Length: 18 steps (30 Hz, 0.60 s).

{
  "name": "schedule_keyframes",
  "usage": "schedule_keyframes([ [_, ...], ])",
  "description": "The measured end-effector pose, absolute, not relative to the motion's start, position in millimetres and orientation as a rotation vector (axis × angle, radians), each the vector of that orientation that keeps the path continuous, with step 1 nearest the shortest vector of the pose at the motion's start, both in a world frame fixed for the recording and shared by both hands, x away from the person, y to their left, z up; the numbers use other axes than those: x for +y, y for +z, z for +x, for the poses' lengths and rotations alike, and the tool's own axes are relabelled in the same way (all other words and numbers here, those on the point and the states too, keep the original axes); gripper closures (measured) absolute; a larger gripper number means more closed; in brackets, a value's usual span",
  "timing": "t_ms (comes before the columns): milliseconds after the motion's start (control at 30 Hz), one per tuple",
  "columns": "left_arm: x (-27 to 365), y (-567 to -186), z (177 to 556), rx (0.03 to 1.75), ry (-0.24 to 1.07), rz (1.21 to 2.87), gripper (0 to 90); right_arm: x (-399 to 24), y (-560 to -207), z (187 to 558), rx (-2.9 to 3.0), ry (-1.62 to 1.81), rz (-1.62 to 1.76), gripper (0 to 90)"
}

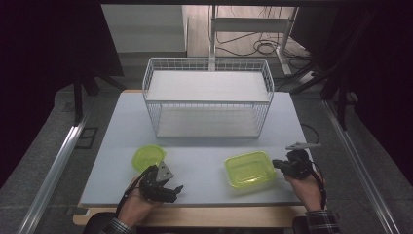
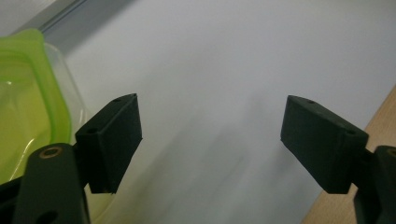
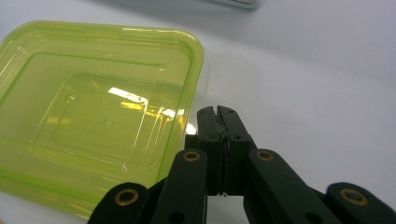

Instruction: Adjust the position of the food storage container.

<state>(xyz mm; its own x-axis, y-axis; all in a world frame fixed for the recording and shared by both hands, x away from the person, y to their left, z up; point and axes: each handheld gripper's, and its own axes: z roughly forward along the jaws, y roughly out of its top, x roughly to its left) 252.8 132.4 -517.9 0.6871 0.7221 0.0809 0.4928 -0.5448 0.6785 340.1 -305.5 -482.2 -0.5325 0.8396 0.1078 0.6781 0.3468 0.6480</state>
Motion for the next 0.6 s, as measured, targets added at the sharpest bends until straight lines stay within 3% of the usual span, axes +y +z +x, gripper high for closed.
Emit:
schedule_keyframes([
  [600,140,-523,245,0.943,0.446,2.253,21.7,-239,-488,330,2.536,1.038,1.211,87.5],
])
